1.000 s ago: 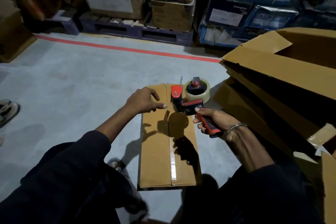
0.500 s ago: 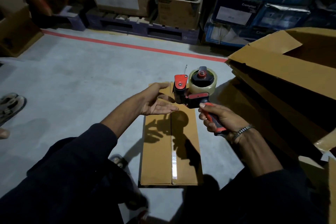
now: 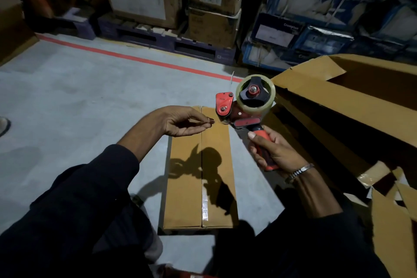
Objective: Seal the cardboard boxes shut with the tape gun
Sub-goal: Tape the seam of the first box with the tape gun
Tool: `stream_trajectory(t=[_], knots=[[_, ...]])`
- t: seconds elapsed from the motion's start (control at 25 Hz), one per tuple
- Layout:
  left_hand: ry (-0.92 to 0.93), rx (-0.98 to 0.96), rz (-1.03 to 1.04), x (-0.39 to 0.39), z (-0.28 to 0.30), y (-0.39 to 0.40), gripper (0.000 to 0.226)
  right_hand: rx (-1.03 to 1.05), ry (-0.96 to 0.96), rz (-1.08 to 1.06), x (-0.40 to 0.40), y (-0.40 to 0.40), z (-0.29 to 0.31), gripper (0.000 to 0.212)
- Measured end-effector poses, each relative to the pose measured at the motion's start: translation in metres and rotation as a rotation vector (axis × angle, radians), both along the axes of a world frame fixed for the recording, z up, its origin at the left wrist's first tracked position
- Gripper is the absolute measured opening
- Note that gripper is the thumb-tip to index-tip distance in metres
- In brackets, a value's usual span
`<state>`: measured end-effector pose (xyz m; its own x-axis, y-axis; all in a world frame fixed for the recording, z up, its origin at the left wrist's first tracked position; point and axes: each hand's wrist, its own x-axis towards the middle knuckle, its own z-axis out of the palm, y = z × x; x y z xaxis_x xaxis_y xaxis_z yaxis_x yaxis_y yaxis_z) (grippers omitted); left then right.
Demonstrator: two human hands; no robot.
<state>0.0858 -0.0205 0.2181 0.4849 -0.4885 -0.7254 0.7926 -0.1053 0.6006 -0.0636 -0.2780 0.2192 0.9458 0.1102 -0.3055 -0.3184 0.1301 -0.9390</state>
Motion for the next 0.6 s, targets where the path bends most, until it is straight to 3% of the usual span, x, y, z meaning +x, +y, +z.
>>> stream_trajectory(t=[0.28,0.44,0.6], knots=[[-0.119,0.196,-0.199,0.018,-0.015,0.006,0.016,-0.260,-0.083,0.051,-0.013,0.011,0.018,0.029],[-0.206,0.250,-0.185,0.042,-0.015,-0.003,0.021,-0.405,-0.077,0.042,0.002,0.016,0.004,0.019],[-0.255,0.328,-0.175,0.084,-0.021,-0.015,0.024,-0.463,-0.016,-0.029,0.042,0.028,-0.029,0.034]])
